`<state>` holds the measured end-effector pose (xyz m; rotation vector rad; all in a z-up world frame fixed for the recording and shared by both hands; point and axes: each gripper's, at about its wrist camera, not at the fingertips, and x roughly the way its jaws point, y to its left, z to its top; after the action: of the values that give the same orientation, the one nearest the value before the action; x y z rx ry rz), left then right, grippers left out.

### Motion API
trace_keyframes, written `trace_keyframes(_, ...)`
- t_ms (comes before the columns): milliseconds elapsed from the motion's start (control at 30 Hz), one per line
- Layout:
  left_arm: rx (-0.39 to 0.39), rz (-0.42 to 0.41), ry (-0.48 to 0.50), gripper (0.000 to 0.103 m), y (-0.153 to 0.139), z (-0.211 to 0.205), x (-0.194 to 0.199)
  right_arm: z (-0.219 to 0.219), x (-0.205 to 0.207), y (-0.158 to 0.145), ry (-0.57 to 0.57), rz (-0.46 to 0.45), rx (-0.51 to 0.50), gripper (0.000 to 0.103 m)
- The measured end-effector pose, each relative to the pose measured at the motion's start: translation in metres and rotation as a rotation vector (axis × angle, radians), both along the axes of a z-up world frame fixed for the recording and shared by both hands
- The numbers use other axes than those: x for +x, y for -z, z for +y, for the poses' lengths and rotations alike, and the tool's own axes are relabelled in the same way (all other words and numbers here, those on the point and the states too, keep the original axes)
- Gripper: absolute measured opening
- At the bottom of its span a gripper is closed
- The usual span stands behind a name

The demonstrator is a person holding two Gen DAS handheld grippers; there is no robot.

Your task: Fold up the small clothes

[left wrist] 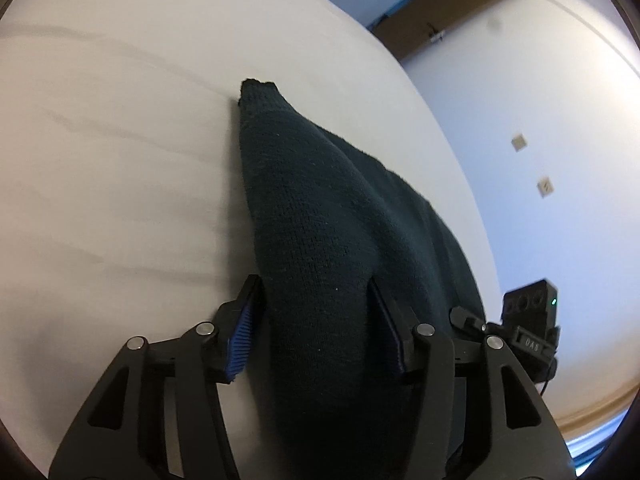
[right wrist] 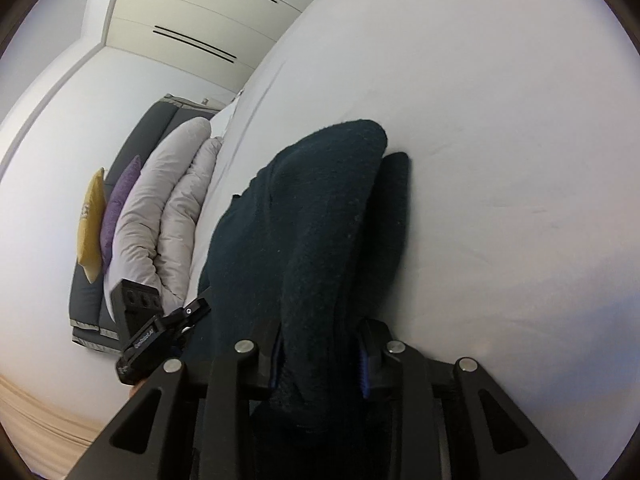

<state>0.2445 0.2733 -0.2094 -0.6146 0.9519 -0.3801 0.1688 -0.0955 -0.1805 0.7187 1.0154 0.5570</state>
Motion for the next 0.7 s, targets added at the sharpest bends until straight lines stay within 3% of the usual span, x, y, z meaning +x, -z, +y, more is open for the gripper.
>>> trace_keyframes(133,0.098,-0.055,-0.058,0.062,-0.018,0.018,-0.022,-0.014,-0.016,-0.01,0.044,-0.026,-0.004,0.048)
trace_keyframes(167,0.156,-0.092,-0.075,0.063,-0.03,0.016,-0.032,-0.016,-0.024,-0.017,0.064,-0.042,-0.037,0.053)
trace_keyframes(233,0.27,-0.16,-0.105,0.067,-0.052,0.005,-0.05,-0.011,-0.032,-0.034,0.081,-0.082,-0.105,0.054)
trace_keyframes(267,0.35,-0.237,-0.133,0.069,-0.07,-0.003,-0.067,-0.011,-0.044,-0.046,0.081,-0.118,-0.14,0.054)
trace_keyframes(333,0.458,-0.353,-0.19,0.084,-0.096,-0.015,-0.095,-0.009,-0.064,-0.066,0.102,-0.181,-0.217,0.06)
trace_keyframes(433,0.584,-0.544,-0.308,0.103,-0.134,-0.033,-0.146,-0.005,-0.094,-0.1,0.151,-0.301,-0.3,0.076)
trace_keyframes(500,0.672,-0.667,-0.384,0.103,-0.16,-0.031,-0.18,-0.001,-0.113,-0.121,0.184,-0.375,-0.331,0.085)
trace_keyframes(567,0.739,-0.737,-0.396,0.103,-0.176,-0.04,-0.203,0.005,-0.132,-0.143,0.208,-0.457,-0.361,0.096)
trace_keyframes(600,0.767,-0.75,-0.391,0.103,-0.183,-0.048,-0.212,0.009,-0.143,-0.156,0.226,-0.508,-0.374,0.101)
trace_keyframes(700,0.795,-0.768,-0.374,0.103,-0.199,-0.06,-0.233,0.014,-0.173,-0.185,0.249,-0.635,-0.385,0.103)
